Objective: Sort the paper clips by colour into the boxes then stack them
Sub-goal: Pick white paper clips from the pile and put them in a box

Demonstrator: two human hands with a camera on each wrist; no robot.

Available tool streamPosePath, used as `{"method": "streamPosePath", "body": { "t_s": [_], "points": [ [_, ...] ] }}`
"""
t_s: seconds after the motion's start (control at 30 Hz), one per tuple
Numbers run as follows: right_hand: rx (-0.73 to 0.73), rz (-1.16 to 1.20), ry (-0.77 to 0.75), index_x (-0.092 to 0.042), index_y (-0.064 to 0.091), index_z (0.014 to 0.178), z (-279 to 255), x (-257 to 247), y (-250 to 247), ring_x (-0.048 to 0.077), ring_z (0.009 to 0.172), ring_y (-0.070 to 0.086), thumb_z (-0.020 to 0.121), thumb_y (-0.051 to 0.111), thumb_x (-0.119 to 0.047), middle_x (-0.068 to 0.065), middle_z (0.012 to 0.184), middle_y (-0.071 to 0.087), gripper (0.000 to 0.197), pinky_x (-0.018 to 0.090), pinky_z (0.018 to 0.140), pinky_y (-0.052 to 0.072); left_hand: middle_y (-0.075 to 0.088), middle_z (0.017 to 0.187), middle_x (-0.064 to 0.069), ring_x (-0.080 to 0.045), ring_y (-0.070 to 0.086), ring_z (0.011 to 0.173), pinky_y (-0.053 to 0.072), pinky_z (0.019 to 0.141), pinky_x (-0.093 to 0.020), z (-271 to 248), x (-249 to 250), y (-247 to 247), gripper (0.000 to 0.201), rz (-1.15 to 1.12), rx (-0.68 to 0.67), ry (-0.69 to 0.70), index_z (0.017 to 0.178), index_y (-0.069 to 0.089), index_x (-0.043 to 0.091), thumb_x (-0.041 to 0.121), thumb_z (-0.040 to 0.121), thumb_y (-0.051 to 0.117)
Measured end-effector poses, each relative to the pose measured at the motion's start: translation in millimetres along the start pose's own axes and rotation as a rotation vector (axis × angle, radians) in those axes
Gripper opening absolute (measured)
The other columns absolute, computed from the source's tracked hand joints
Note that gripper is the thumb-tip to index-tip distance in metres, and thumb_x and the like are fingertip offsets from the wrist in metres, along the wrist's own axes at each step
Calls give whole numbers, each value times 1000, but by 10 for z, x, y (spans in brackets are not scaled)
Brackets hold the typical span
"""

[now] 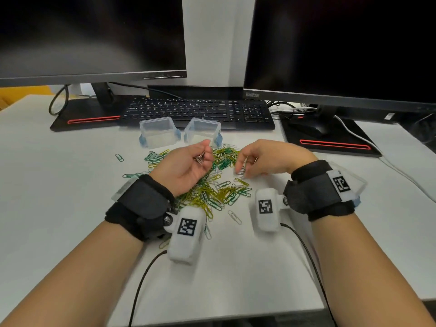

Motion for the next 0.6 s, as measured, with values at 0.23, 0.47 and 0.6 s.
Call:
{"method": "streamPosePath", "body": {
  "t_s": [0.23,0.47,0.6],
  "points": [
    [46,-110,49,-25,70,93,30,-16,75,4,69,48,81,72,-17,-16,73,52,14,25,64,39,32,63,5,-5,28,50,22,38,-13,-104,126,-1,17,407,-55,13,100,58,10,18,99,44],
    [67,-106,3,-16,70,84,72,-29,101,10,69,54,79,70,-20,-8,73,61,7,31,72,50,29,53,6,-5,20,42,14,34,-15,-163,81,-2,8,1003,-129,-5,87,69,12,17,88,63],
    [84,-63,-13,-13,71,86,72,15,80,7,62,54,78,72,-18,-8,68,63,10,26,66,49,41,49,5,-6,25,39,17,36,-17,-196,51,-8,12,1197,-188,-81,94,72,11,7,83,68]
  ]
}}
Point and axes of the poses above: each hand's wrist, its own z-axis towards the middle knuckle, its own y-axis out of the palm, x = y × z, the point moved 2 cm from there along z, towards the middle knuckle
